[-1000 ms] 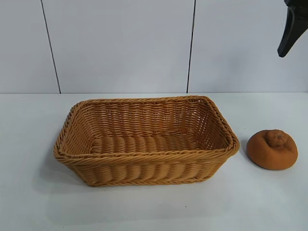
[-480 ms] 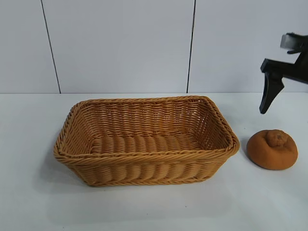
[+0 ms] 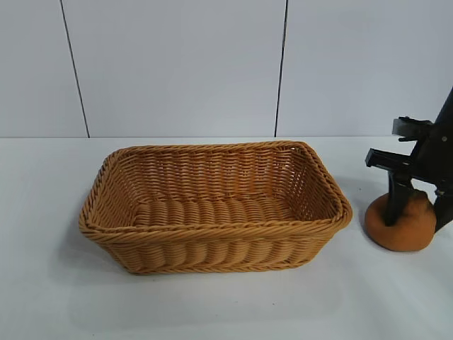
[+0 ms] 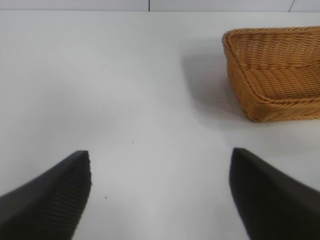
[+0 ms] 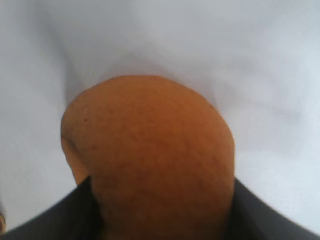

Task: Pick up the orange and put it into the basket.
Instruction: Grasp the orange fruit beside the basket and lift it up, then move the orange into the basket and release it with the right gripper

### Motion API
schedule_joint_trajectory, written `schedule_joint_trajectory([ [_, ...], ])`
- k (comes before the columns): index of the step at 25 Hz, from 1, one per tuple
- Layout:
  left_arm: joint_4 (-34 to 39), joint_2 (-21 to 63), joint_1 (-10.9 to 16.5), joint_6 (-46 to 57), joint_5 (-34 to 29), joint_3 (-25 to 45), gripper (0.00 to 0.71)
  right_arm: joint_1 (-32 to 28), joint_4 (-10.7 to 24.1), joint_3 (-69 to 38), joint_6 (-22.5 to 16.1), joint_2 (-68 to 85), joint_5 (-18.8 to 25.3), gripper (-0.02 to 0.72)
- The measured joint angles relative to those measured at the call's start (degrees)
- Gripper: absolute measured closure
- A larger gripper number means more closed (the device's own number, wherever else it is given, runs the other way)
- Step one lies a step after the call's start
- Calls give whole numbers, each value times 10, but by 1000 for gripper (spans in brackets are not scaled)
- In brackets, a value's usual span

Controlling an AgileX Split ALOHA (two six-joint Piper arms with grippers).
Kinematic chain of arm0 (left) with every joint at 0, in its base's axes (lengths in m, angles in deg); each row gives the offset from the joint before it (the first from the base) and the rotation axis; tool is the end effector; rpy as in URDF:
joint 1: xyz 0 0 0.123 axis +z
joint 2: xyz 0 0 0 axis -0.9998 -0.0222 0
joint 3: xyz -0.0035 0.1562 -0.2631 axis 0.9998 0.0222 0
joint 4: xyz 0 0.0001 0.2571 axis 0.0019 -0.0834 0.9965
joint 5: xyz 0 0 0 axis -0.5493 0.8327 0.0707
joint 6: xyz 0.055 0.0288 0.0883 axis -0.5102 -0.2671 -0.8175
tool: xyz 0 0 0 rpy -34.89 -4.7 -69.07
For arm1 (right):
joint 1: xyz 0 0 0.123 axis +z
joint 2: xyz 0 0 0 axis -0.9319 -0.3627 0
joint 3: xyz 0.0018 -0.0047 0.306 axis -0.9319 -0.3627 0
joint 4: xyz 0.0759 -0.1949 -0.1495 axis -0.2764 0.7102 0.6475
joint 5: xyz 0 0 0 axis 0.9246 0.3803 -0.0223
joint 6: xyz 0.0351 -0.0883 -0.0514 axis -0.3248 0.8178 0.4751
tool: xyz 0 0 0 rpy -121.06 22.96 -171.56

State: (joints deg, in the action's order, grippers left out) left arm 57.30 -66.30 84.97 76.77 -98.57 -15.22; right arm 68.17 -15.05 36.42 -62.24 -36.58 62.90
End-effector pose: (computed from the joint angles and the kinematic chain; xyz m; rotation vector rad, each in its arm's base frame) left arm -0.0076 -0.0006 0.2729 0.0318 2.0415 -0.0765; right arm 0.3940 0.0156 0.1094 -0.2478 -3.0954 -0.2789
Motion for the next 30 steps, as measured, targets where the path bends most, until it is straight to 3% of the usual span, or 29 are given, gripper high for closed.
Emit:
schedule_joint_trajectory([
  [2, 0, 0, 0, 0, 0, 0, 161, 0, 0, 0, 0, 12, 10, 656],
  [7, 0, 0, 0, 0, 0, 0, 161, 0, 6, 11, 16, 54, 30, 654],
  [14, 0, 0, 0, 0, 0, 0, 161, 3, 10, 92, 24, 148, 94, 654],
  [19, 0, 0, 0, 0, 0, 0, 161, 45, 13, 129, 25, 173, 118, 654],
  [25, 0, 0, 0, 0, 0, 0, 161, 160, 13, 133, 4, 173, 103, 654],
  [30, 0, 0, 0, 0, 0, 0, 161, 262, 11, 133, -27, 171, 37, 654],
])
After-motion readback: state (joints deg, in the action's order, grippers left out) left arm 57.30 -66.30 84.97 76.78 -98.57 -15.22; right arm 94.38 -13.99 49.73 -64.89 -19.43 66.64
